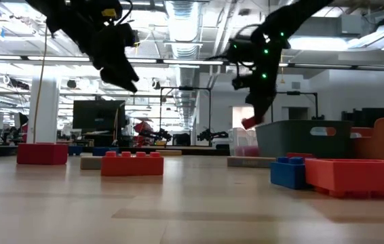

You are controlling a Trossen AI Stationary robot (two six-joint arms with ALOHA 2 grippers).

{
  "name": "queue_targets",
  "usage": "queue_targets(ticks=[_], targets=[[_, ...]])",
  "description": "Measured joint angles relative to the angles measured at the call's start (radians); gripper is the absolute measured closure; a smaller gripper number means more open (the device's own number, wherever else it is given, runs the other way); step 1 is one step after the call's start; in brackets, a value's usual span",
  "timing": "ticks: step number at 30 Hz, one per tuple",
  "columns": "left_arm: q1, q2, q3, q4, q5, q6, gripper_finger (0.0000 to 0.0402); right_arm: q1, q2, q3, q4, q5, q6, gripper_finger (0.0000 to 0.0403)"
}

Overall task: Sort blocks
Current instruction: Put the red block into the left transparent bin, then put the brown block into the blue bin

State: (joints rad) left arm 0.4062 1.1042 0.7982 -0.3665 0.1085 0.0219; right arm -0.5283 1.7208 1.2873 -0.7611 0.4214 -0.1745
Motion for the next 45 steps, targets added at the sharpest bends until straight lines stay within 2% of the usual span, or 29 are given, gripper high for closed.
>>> queue_targets(ticks=[4, 7, 10, 14, 18, 23, 29, 34, 42, 45], targets=[[-0.056, 0.004, -0.001, -0.067, -0.036, -0.007, 0.0075, -0.081, 0.0, 0.0, -0.016, -0.155, 0.03, 0.0274], [-0.096, 0.008, -0.001, -0.074, -0.08, -0.017, 0.0075, -0.095, 0.0, 0.0, -0.012, -0.158, 0.011, 0.0245], [-0.131, 0.008, -0.001, -0.05, -0.118, -0.015, 0.0075, -0.096, 0.0, 0.008, -0.026, -0.16, 0.009, 0.02], [-0.165, 0.008, -0.001, -0.006, -0.152, 0.006, 0.0075, -0.08, -0.004, 0.053, -0.118, -0.16, 0.052, 0.0155], [-0.204, 0.007, -0.024, 0.052, -0.158, 0.037, 0.0075, 0.031, -0.073, 0.084, -0.16, -0.157, 0.129, 0.0147], [-0.251, 0.002, -0.131, 0.282, -0.159, 0.053, 0.0075, 0.26, -0.107, 0.084, -0.106, -0.158, 0.22, 0.0148], [-0.291, 0.001, -0.177, 0.388, -0.175, 0.041, 0.0075, 0.492, -0.014, 0.083, -0.043, -0.194, 0.358, 0.0148], [-0.335, 0.001, -0.252, 0.558, -0.185, 0.041, 0.0075, 0.591, 0.051, 0.074, 0.079, -0.191, 0.411, 0.0148], [-0.355, 0.001, -0.295, 0.596, -0.215, 0.032, 0.0074, 0.672, 0.011, -0.217, 0.525, -0.055, 0.518, 0.0149], [-0.36, 0.001, -0.295, 0.595, -0.215, 0.032, 0.0075, 0.714, 0.011, -0.305, 0.635, -0.007, 0.536, 0.0149]])
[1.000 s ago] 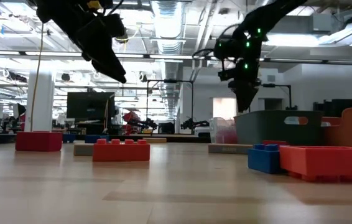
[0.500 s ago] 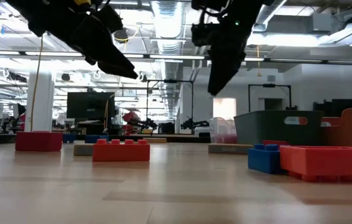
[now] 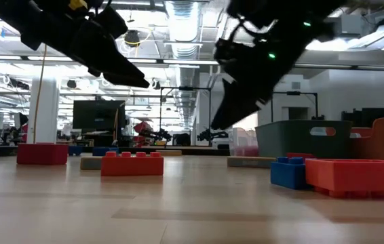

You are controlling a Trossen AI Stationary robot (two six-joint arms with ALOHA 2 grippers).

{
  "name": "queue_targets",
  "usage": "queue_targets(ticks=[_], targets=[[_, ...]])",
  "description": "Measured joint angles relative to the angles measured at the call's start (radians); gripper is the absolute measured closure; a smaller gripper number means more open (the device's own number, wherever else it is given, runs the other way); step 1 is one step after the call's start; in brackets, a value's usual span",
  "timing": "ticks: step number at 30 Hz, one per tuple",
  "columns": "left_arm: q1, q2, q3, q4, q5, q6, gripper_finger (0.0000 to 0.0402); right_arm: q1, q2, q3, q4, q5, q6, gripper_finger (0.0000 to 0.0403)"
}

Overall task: Sort blocks
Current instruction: Put the brown block into the blue bin

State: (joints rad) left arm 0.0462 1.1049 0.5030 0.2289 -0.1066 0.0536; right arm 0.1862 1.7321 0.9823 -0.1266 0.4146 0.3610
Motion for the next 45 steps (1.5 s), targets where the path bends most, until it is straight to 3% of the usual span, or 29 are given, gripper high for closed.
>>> queue_targets(ticks=[4, 28, 33, 41, 45], targets=[[0.0, 0.0, 0.0, -0.001, 0.0, -0.002, 0.0075, 0.047, -0.001, -0.056, 0.04, 0.105, 0.026, 0.0149], [0.0, 0.0, 0.0, 0.008, 0.0, 0.029, 0.0074, 0.041, 0.114, -0.073, 0.048, 0.094, 0.114, 0.0154], [0.0, 0.0, 0.0, 0.008, 0.0, 0.029, 0.0075, 0.033, 0.12, -0.071, 0.054, 0.02, 0.114, 0.0195], [0.0, 0.0, 0.0, 0.001, 0.0, 0.029, 0.0074, 0.038, 0.12, -0.052, 0.016, 0.008, 0.11, 0.0296], [0.0, 0.0, 0.0, 0.003, 0.0, 0.03, 0.0075, 0.042, 0.117, -0.001, -0.068, -0.009, 0.092, 0.0323]])
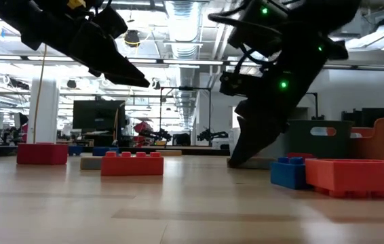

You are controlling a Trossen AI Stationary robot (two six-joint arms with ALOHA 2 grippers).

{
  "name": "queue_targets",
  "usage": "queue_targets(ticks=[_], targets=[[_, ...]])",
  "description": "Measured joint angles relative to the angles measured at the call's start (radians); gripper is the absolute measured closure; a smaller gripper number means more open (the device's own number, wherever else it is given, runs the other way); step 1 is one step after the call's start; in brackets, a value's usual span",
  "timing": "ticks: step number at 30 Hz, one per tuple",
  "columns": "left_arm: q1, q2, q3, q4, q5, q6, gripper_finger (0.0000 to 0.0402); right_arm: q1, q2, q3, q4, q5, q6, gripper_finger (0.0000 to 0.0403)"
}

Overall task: Sort blocks
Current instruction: Put the brown block into the blue bin

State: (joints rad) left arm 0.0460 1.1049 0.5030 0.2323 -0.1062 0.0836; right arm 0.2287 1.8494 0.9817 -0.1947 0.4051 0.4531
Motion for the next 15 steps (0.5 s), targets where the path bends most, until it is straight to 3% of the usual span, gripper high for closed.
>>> queue_targets(ticks=[7, 15], targets=[[0.0, 0.0, 0.0, 0.027, -0.01, 0.003, 0.0074, -0.002, -0.13, 0.119, -0.095, 0.011, -0.145, 0.0325], [0.006, 0.0, 0.0, 0.054, -0.083, 0.01, 0.0074, -0.037, -0.45, 0.031, -0.218, 0.181, -0.195, 0.0324]])
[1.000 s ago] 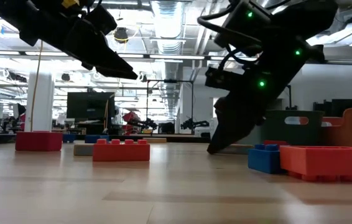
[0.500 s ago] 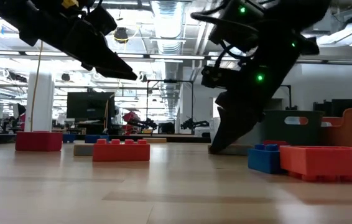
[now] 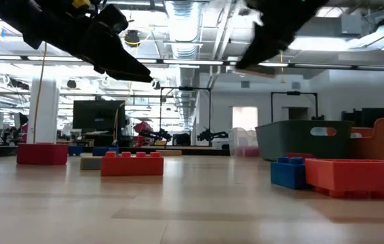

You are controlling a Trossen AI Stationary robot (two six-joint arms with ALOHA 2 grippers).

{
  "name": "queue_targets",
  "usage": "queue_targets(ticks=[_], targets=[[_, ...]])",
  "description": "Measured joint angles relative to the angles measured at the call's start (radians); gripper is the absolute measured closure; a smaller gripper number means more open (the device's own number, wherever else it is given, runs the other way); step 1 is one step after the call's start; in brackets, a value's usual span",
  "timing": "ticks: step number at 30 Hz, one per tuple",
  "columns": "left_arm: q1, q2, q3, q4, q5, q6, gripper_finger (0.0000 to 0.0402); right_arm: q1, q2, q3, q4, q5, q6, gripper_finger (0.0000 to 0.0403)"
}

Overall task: Sort blocks
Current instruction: Put the brown block into the blue bin

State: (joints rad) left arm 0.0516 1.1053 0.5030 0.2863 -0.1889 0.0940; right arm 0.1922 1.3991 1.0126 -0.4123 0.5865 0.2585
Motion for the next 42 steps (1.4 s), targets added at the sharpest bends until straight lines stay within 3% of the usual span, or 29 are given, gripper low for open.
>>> queue_targets(ticks=[8, 15, 22, 26, 29, 33, 35, 39, 42], targets=[[0.065, 0.0, 0.0, 0.001, -0.022, 0.004, 0.0074, -0.152, -0.232, -0.265, 0.014, -0.014, 0.08, 0.0323], [0.135, 0.0, 0.0, -0.023, -0.022, 0.002, 0.0075, -0.296, -0.232, -0.383, 0.115, -0.167, 0.085, 0.0304], [0.145, 0.0, 0.0, -0.114, -0.021, -0.029, 0.0075, -0.347, -0.229, -0.394, 0.108, -0.217, 0.076, 0.0231], [0.145, 0.0, 0.032, -0.259, -0.003, -0.067, 0.0074, -0.329, -0.263, -0.344, 0.076, -0.221, 0.05, 0.0195], [0.161, 0.002, 0.06, -0.331, -0.04, -0.092, 0.0075, -0.293, -0.264, -0.307, 0.114, -0.197, -0.006, 0.0187], [0.245, 0.056, 0.097, -0.306, -0.079, -0.057, 0.0079, -0.27, -0.214, -0.296, 0.265, -0.19, -0.106, 0.019], [0.311, 0.11, 0.124, -0.284, -0.05, -0.03, 0.0088, -0.271, -0.183, -0.296, 0.354, -0.206, -0.143, 0.0193], [0.431, 0.252, 0.193, -0.242, 0.143, 0.023, 0.0113, -0.256, -0.102, -0.296, 0.495, -0.267, -0.185, 0.0196], [0.483, 0.363, 0.26, -0.25, 0.176, 0.057, 0.0127, -0.227, -0.045, -0.297, 0.546, -0.271, -0.192, 0.0197]])
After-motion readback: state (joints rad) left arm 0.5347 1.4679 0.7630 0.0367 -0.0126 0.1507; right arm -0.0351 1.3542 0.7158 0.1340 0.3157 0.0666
